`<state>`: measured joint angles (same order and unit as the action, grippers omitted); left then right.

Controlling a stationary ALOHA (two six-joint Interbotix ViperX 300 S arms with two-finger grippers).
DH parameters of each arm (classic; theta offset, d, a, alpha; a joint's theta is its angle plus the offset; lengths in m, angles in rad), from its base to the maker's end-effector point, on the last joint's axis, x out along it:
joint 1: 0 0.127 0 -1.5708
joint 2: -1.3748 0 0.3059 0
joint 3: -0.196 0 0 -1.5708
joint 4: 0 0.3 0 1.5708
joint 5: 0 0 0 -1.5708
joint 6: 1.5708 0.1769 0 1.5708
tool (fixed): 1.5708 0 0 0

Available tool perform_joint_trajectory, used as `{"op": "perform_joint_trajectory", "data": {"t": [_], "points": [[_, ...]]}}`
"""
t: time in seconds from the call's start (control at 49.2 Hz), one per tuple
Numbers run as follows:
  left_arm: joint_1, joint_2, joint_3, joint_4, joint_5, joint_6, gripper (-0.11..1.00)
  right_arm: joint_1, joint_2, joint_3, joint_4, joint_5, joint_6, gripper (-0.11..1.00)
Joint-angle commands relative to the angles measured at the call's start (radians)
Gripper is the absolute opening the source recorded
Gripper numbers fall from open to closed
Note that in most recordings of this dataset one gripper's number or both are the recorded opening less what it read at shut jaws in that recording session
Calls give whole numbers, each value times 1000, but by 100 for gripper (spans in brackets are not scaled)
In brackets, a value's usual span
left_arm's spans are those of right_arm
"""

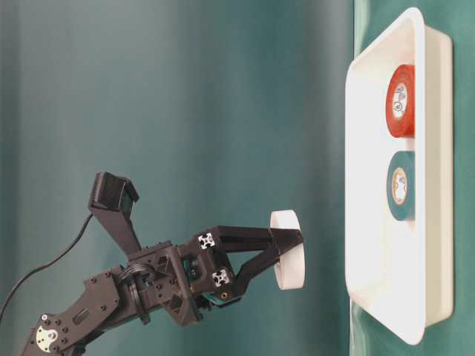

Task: Pick up the tape from a random location and place it into the white case.
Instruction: 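Lower the white roll into the tray left of the teal roll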

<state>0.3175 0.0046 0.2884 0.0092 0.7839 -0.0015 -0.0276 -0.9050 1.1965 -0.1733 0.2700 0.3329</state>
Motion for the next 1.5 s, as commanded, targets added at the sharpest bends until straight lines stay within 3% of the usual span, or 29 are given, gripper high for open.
{"op": "perform_joint_trajectory", "data": {"t": [0.0,0.915,1.484], "points": [[0,-18,-15,-2,-8,0,25,-2,6,-20,-3,-5,0,84],[0,-9,-15,-5,-9,2,25,-2,8,-20,-5,-5,0,84],[14,114,109,-5,-210,2,25,-2,14,-18,-5,-5,0,84]]}}
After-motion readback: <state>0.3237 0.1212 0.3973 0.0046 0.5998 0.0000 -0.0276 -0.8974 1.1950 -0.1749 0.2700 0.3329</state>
